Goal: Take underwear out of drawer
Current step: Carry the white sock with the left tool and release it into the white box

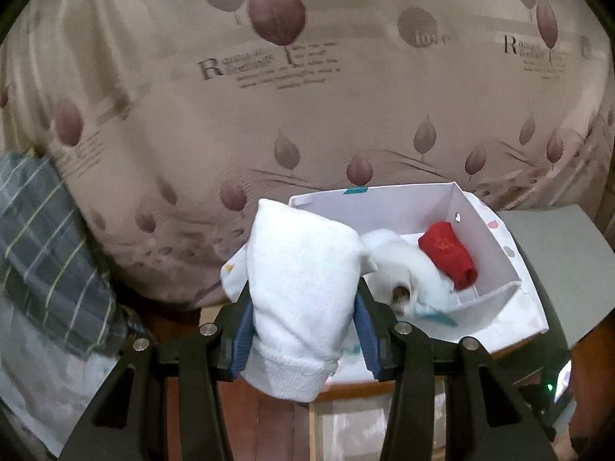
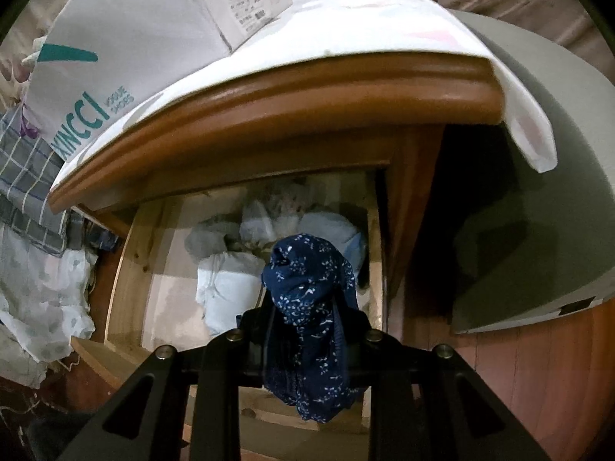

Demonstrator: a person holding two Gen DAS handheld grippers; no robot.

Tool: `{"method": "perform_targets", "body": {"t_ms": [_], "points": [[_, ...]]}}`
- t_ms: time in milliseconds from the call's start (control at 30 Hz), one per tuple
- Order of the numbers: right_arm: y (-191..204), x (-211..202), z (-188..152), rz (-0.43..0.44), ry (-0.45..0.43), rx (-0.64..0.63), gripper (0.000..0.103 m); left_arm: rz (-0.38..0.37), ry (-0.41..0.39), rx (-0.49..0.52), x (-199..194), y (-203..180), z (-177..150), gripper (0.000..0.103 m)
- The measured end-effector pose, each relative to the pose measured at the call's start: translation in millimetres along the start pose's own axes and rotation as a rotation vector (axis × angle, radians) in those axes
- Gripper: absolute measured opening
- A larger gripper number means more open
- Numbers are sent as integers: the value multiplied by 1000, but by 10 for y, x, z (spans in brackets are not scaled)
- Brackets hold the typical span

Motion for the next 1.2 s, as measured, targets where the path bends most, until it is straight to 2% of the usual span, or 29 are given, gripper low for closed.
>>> {"method": "perform_targets", "body": {"t_ms": [167, 233, 333, 433, 667, 933, 1067, 1200], "points": [[-33, -24, 14, 4, -7, 12, 25, -2, 91, -54, 545, -103, 149, 43], [-42, -26, 13, 8, -6, 14, 25, 9, 102, -76, 705, -114, 193, 43], [-62, -33, 13, 12, -7, 21, 25, -18, 130, -85, 930, -180, 213, 43], [-68, -24, 5, 23, 2, 26, 25, -37, 166, -88, 1139, -256, 193, 43], [-17, 30, 3, 22, 19, 17, 25, -17, 219, -43, 1579, -449, 61, 44], [32, 85, -7, 23, 36, 1, 25, 32, 201, 14, 1697, -524, -18, 48], [48, 90, -10, 23, 38, -7, 25, 36, 191, 24, 1682, -539, -4, 53], [49, 92, -9, 21, 39, -5, 25, 53, 175, 43, 1650, -560, -9, 54]]}}
Point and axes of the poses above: each gripper's, at about its wrist camera, not at the fingertips, and x roughly the way its jaws point, y to its left, z to its top, the point moved 5 cm from there along x, roughly the way its jaws point, and after that the axes turned 13 degrees about -x, right-handed, at the moved point
